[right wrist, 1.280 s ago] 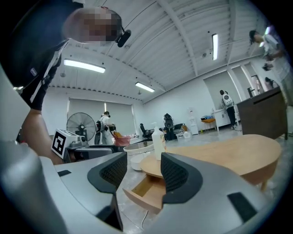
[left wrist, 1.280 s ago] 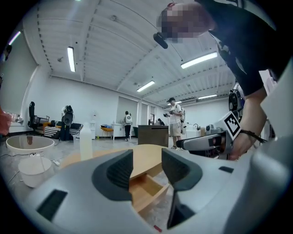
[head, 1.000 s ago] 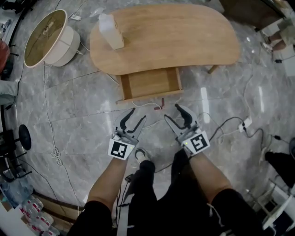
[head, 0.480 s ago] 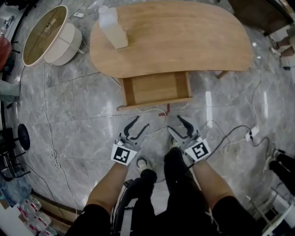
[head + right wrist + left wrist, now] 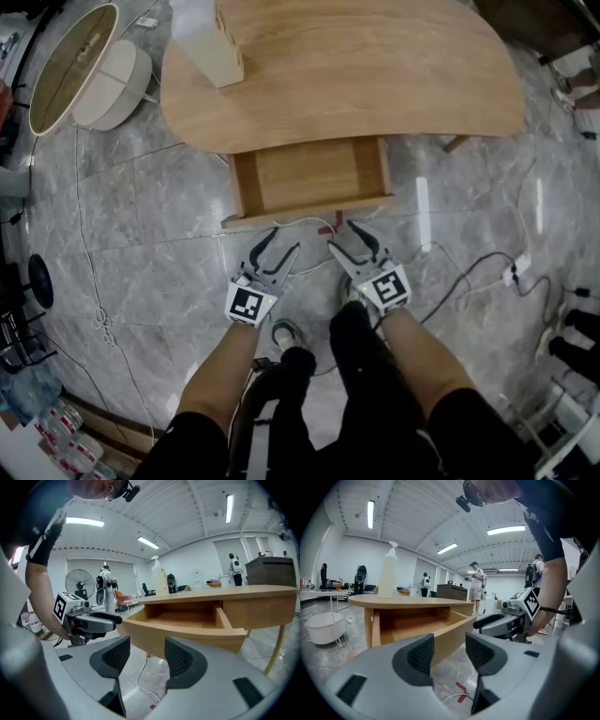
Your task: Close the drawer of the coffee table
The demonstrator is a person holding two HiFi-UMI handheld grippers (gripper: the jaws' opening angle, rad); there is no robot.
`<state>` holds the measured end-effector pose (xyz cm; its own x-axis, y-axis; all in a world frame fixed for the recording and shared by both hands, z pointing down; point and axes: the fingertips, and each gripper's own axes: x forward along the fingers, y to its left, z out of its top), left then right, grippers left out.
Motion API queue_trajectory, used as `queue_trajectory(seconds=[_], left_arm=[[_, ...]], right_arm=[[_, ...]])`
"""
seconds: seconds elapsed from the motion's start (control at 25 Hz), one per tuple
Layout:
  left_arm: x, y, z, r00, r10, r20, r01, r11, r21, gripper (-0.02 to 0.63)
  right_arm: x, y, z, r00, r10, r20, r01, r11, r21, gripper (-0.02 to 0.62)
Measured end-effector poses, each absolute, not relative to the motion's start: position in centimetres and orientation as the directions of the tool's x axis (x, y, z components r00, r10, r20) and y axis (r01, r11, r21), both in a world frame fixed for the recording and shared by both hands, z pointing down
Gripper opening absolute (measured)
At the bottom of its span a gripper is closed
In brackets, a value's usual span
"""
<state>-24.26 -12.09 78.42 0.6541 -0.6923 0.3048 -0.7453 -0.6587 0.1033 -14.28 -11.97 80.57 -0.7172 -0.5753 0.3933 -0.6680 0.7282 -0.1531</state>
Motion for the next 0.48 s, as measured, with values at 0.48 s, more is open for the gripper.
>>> queue_trajectory(seconds=[0.48], left_arm=[[-23.7, -14.0, 81.8, 0.631, -0.707, 0.32, -0.763, -0.641, 0.088, 0.192]], right_arm=[[-14.2, -14.8, 82.5, -0.713, -0.599, 0.364, -0.679, 0.719, -0.148, 0.219]])
